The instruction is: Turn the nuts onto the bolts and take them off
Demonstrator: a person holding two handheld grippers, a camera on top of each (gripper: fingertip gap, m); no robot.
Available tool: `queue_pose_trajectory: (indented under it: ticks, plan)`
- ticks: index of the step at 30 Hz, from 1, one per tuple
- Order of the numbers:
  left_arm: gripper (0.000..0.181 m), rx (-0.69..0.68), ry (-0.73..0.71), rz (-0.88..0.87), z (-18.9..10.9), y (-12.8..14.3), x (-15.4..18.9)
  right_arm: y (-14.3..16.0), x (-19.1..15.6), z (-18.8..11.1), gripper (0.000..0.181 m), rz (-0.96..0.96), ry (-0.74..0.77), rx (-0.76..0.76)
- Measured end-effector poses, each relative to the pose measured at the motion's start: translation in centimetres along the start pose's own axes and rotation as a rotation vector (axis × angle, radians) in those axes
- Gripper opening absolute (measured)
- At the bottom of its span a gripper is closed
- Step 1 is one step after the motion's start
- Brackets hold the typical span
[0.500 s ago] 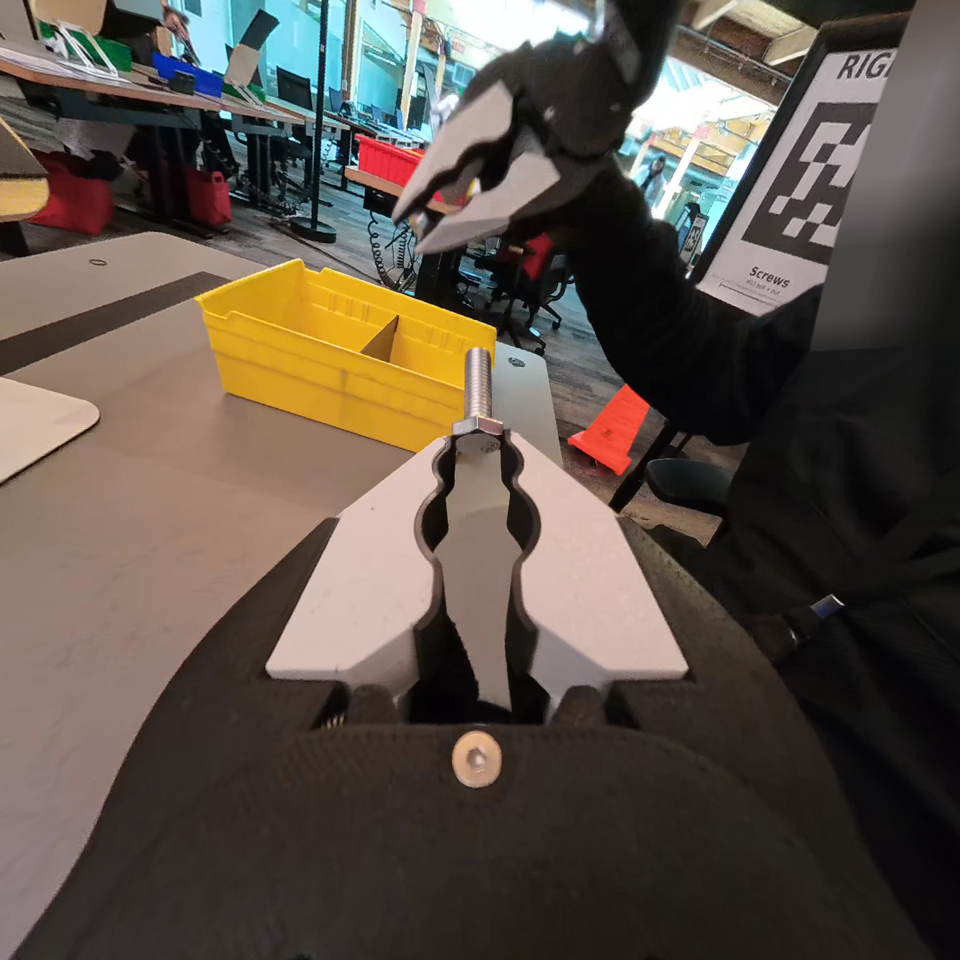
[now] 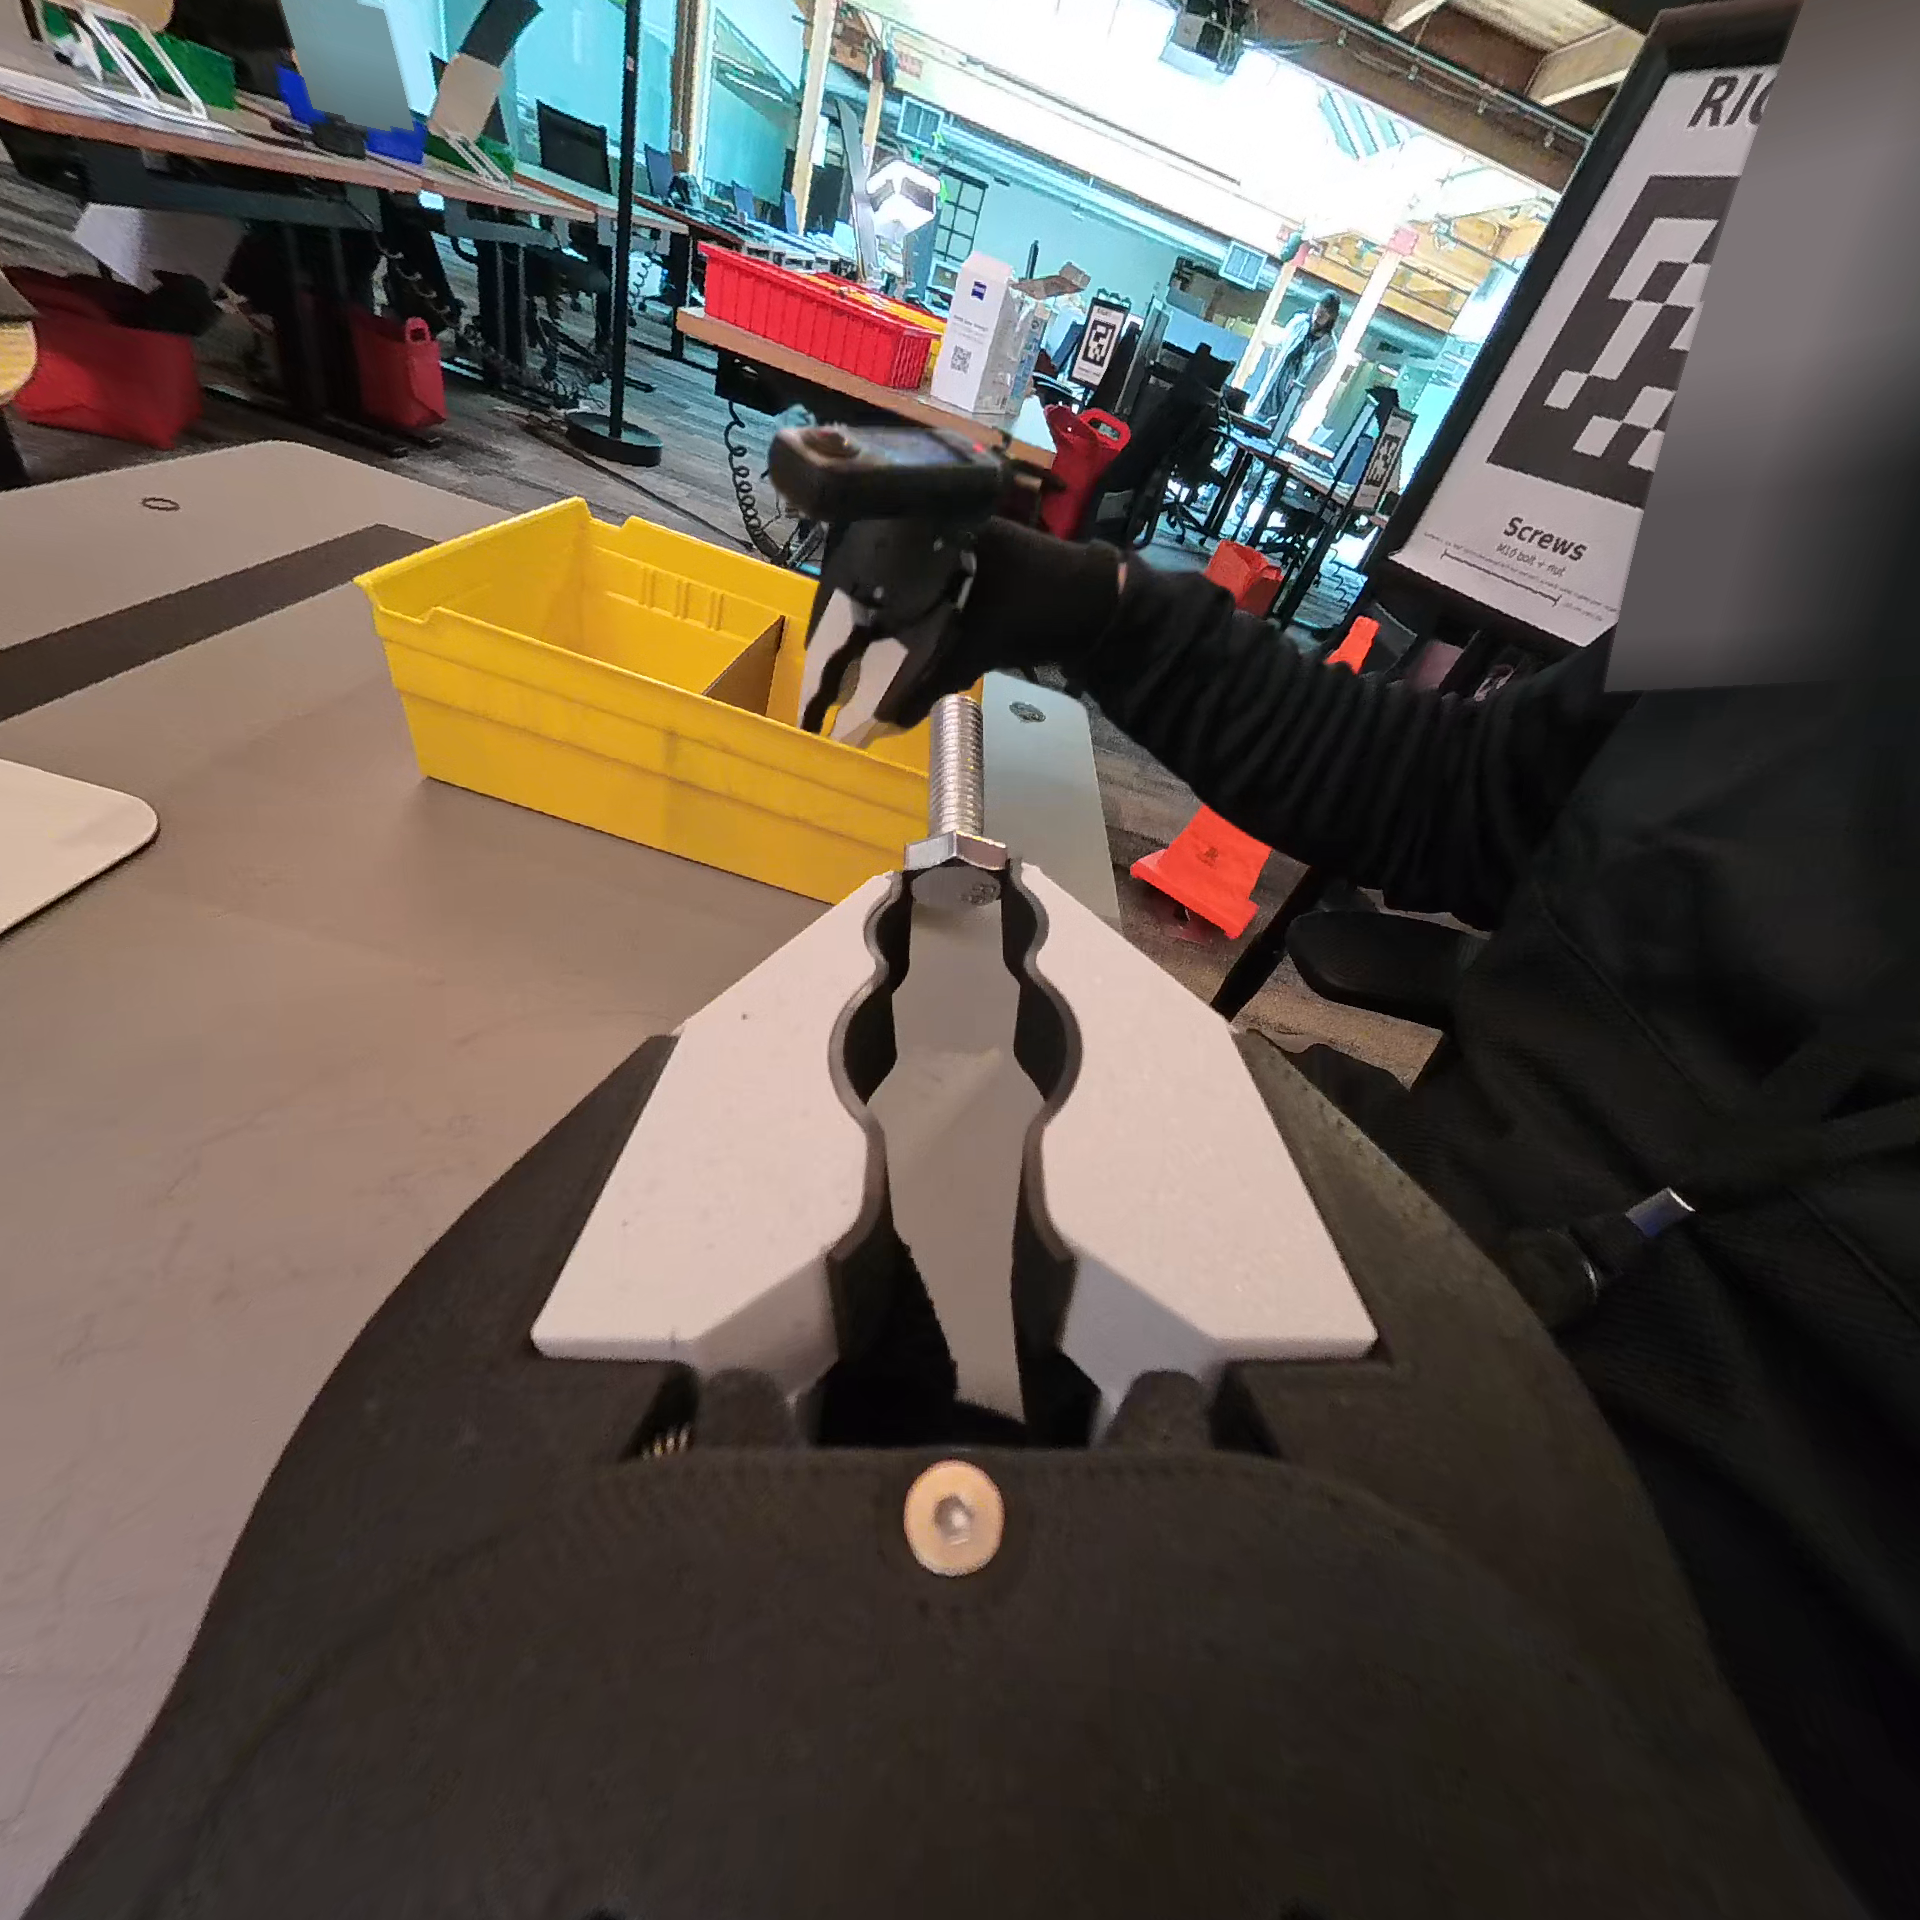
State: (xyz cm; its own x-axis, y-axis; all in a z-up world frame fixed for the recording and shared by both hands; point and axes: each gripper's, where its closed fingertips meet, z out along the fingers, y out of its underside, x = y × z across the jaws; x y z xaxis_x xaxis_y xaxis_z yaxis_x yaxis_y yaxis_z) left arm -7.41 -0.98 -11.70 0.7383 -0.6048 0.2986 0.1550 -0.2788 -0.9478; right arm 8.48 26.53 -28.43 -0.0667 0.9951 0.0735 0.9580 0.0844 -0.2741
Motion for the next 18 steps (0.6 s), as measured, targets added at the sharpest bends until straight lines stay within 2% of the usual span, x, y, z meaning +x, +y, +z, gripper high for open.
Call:
queue_pose_trajectory:
  ticks: [5,9,12,14,16,18]
  plan:
    - [0.015,-0.008,0.004,-0.002,0.3,0.3,0.0,1.1,0.3,2.5,0.017,0.026,-0.023,-0.050]
    - [0.015,-0.005,0.008,-0.005,0.4,0.4,0.0,0.6,0.6,1.8,0.028,0.039,-0.015,-0.032]
    - [0.015,0.003,0.009,-0.004,0.4,0.2,0.1,-0.9,0.9,-1.0,0.024,0.028,0.049,0.040]
    - [0.015,0.017,0.020,-0.004,0.5,0.0,0.3,-3.7,-0.4,-4.1,0.024,-0.024,0.065,0.167]
    - [0.015,0.033,0.039,-0.001,0.7,-0.3,0.7,-8.2,-3.7,-7.9,0.027,-0.106,0.000,0.386]
    - [0.015,0.059,0.069,-0.004,0.9,-0.6,1.2,-12.5,-8.9,-11.9,0.028,-0.211,-0.132,0.616]
